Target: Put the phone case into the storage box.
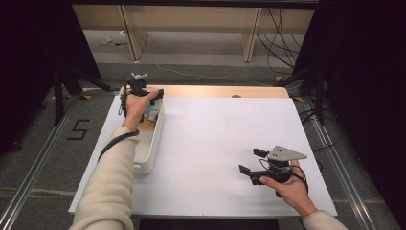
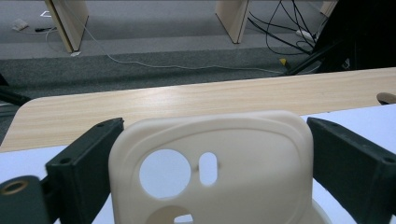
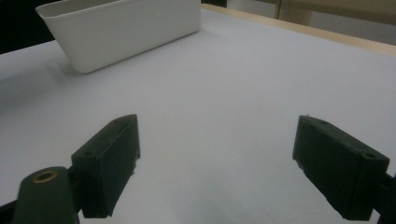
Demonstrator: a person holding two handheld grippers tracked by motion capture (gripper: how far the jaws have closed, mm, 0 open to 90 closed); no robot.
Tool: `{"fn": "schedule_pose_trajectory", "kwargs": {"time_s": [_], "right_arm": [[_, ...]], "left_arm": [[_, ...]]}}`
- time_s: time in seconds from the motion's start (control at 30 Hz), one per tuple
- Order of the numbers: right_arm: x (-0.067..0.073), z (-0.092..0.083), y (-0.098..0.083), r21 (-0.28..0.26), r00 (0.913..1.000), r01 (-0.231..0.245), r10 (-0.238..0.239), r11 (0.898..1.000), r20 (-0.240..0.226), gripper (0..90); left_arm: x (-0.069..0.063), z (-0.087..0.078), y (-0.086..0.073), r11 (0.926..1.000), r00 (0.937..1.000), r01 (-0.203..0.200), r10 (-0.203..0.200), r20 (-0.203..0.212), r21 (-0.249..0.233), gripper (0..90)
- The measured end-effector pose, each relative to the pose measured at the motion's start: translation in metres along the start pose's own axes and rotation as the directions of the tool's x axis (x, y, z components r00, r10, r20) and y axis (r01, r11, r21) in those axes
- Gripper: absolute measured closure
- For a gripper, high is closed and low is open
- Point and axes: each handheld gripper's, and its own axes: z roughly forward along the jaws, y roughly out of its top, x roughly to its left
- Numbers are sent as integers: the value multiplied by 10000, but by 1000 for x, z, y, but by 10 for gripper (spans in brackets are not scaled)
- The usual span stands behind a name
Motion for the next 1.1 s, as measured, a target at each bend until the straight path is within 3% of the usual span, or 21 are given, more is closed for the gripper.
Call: {"fn": "schedule_pose_trajectory", "kwargs": {"time_s": [0.37, 0.83, 1.1], "right_arm": [[0, 0, 0, 35, 10000, -3, 3, 10000, -20, 159], [0, 1, 0, 28, 10000, -18, 18, 10000, -17, 159], [0, 1, 0, 31, 10000, -17, 17, 10000, -17, 159]], "left_arm": [[-2, -1, 3, 10000, 10000, -32, 31, 40, 62, 0], [-3, -8, 13, 9999, 10000, -86, 86, 16, -82, 0], [-7, -16, 20, 9997, 9997, -139, 143, 202, -194, 1]]}}
